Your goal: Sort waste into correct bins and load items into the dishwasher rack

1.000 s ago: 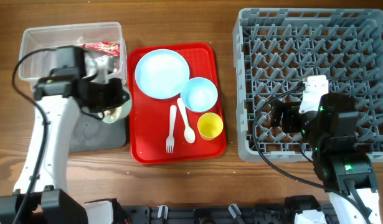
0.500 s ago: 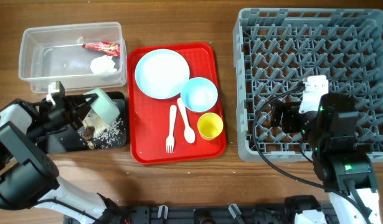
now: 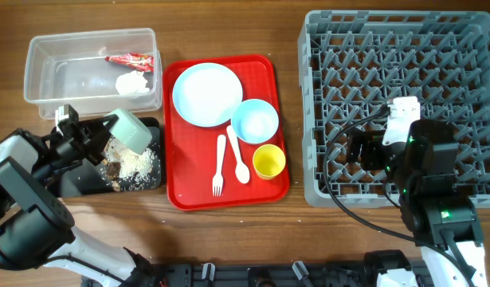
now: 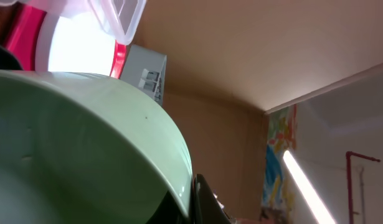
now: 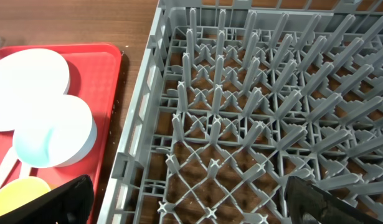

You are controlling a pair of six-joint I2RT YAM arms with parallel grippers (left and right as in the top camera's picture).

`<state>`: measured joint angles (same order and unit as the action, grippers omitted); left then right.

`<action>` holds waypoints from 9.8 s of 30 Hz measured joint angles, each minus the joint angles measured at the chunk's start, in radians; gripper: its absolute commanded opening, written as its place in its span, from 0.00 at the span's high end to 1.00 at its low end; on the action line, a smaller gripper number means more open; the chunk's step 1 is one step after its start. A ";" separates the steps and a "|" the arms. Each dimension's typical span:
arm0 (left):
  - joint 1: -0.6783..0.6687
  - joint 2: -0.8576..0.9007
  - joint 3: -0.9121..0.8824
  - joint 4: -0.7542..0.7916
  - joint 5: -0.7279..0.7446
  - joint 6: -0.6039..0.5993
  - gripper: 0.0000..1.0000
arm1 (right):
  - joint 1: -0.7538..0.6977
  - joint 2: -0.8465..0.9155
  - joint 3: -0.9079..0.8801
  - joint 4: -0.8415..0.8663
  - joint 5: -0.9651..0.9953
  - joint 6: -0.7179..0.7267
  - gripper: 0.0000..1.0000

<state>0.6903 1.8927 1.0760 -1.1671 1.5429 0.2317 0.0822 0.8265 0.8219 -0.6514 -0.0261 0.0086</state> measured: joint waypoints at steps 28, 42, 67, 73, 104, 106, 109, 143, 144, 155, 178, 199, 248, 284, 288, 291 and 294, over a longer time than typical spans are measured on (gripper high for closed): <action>-1.121 -0.135 0.142 0.236 -1.416 -0.549 0.48 | 0.000 0.000 0.000 -0.002 0.000 0.000 0.00; -1.331 -0.093 0.257 0.225 -1.332 -0.540 0.64 | 0.000 0.000 0.000 -0.003 0.000 0.000 0.00; -1.025 -0.176 0.315 0.573 -0.301 -0.531 0.96 | -0.003 0.420 0.006 0.694 -1.254 0.058 0.06; -1.027 -0.176 0.315 0.572 -0.242 -0.534 0.96 | -0.003 0.420 0.006 0.746 -1.268 0.101 0.17; -0.809 -0.273 0.316 0.191 -1.240 -0.521 0.27 | -0.157 0.299 0.331 -0.299 -0.409 0.050 0.63; -0.807 -0.281 0.316 0.186 -1.259 -0.518 0.27 | -0.203 0.304 0.436 -0.454 -0.271 0.048 0.63; -0.807 -0.281 0.316 0.186 -1.268 -0.518 0.26 | -0.279 0.360 0.487 -0.577 -0.142 0.056 0.62; -0.748 -0.310 0.317 -0.026 -1.580 -0.752 0.22 | 0.316 0.765 0.559 -0.136 -0.207 0.107 0.23; -0.748 -0.311 0.317 -0.027 -1.580 -0.754 0.22 | 0.348 0.840 0.559 -0.121 -0.181 0.135 0.27; -0.748 -0.311 0.317 -0.026 -1.580 -0.754 0.22 | 0.365 1.178 0.559 -0.074 -0.099 0.315 0.96; -0.748 -0.314 0.316 -0.018 -1.584 -0.755 0.22 | 0.208 0.985 0.594 0.910 1.120 -0.554 0.96; -0.748 -0.314 0.316 -0.015 -1.583 -0.755 0.21 | 0.269 1.225 0.598 0.642 1.205 -0.248 0.87; -0.467 -0.348 0.316 -0.101 -1.620 -0.765 0.00 | 0.648 1.135 0.597 -0.052 -0.015 0.567 0.96; -0.467 -0.348 0.316 -0.072 -1.608 -0.765 0.00 | 0.086 1.160 0.640 0.244 0.962 -0.165 0.70; -0.467 -0.348 0.317 -0.071 -1.602 -0.765 0.00 | 0.087 1.149 0.640 0.158 0.868 -0.072 0.44; -0.467 -0.348 0.317 -0.071 -1.599 -0.765 0.00 | 0.087 1.033 0.639 0.080 0.698 -0.054 0.38; -0.467 -0.348 0.317 -0.071 -1.598 -0.765 0.00 | 0.087 0.842 0.639 -0.032 0.434 -0.037 0.38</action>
<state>0.2230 1.5444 1.3926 -1.2381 -0.0547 -0.5331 0.1688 1.6688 1.4612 -0.6838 0.4080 -0.0288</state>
